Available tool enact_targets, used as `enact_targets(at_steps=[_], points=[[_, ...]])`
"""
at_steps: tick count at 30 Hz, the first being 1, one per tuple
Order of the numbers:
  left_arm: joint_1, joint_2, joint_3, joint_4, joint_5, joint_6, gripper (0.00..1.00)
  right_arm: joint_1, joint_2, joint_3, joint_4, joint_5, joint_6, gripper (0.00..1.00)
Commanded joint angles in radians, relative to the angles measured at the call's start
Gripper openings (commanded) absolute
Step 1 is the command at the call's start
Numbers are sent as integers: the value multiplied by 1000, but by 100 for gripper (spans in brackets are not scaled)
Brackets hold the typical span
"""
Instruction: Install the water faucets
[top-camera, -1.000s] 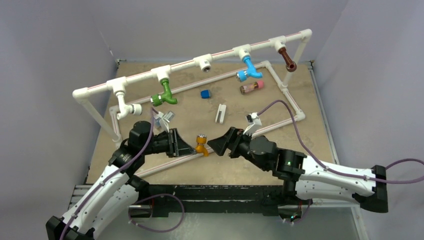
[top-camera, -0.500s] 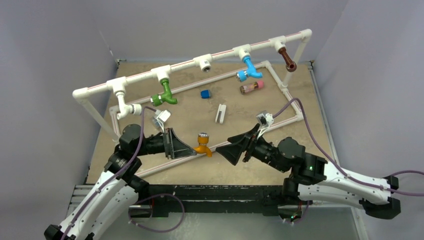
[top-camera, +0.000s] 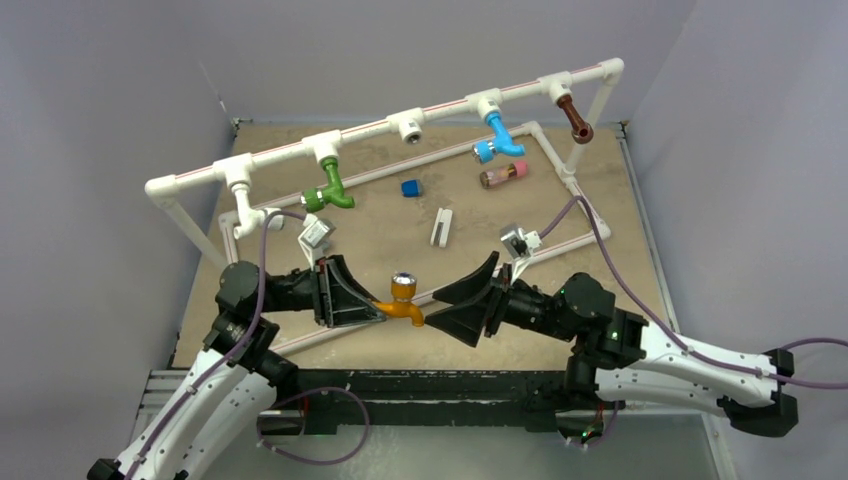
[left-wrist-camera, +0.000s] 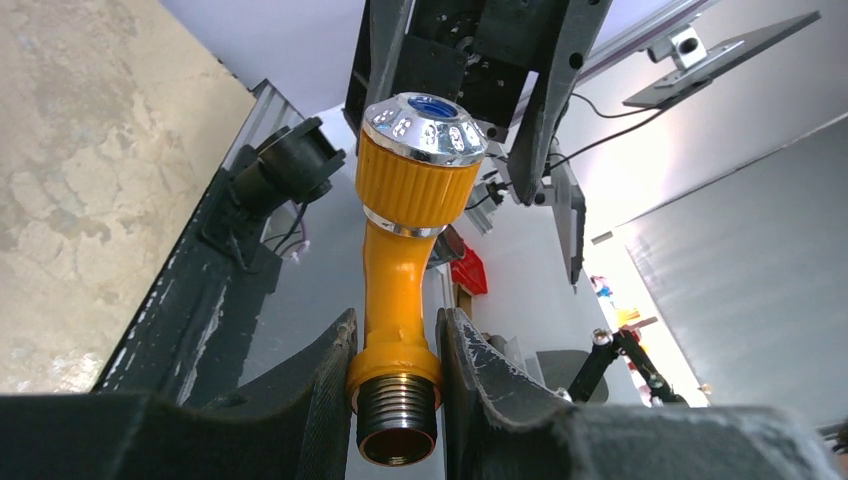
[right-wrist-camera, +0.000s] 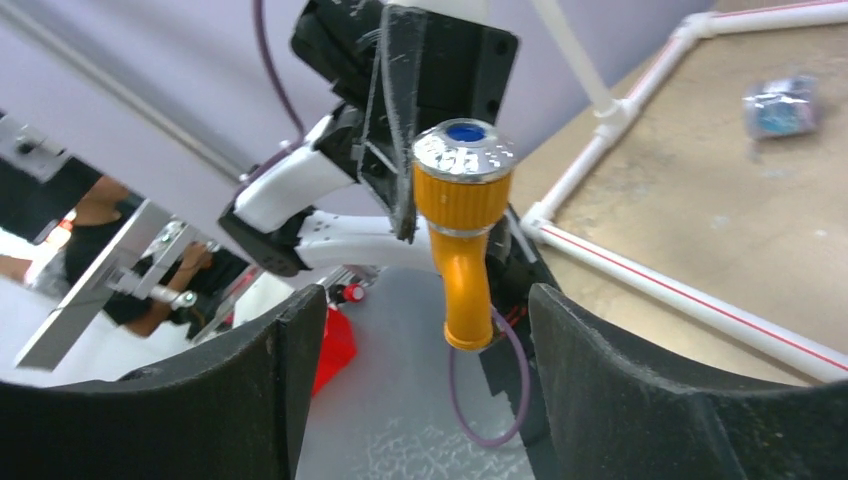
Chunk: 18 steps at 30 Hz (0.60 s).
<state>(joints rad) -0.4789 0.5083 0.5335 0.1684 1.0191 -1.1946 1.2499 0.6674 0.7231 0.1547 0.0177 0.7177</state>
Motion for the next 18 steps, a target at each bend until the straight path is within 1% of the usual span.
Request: enact_targets(at_steps=[1, 3, 8, 13, 18], points=[[2, -11, 13, 145, 23, -76, 0, -1, 54, -4, 177, -131, 2, 73], [3, -11, 17, 176, 21, -95, 0, 0, 87, 12, 192, -133, -13, 71], [2, -14, 45, 186, 6, -95, 0, 0, 140, 29, 248, -148, -20, 69], [2, -10, 56, 186, 1, -86, 0, 0, 170, 39, 283, -154, -23, 67], [2, -6, 52, 188, 0, -81, 0, -2, 183, 44, 287, -159, -26, 61]])
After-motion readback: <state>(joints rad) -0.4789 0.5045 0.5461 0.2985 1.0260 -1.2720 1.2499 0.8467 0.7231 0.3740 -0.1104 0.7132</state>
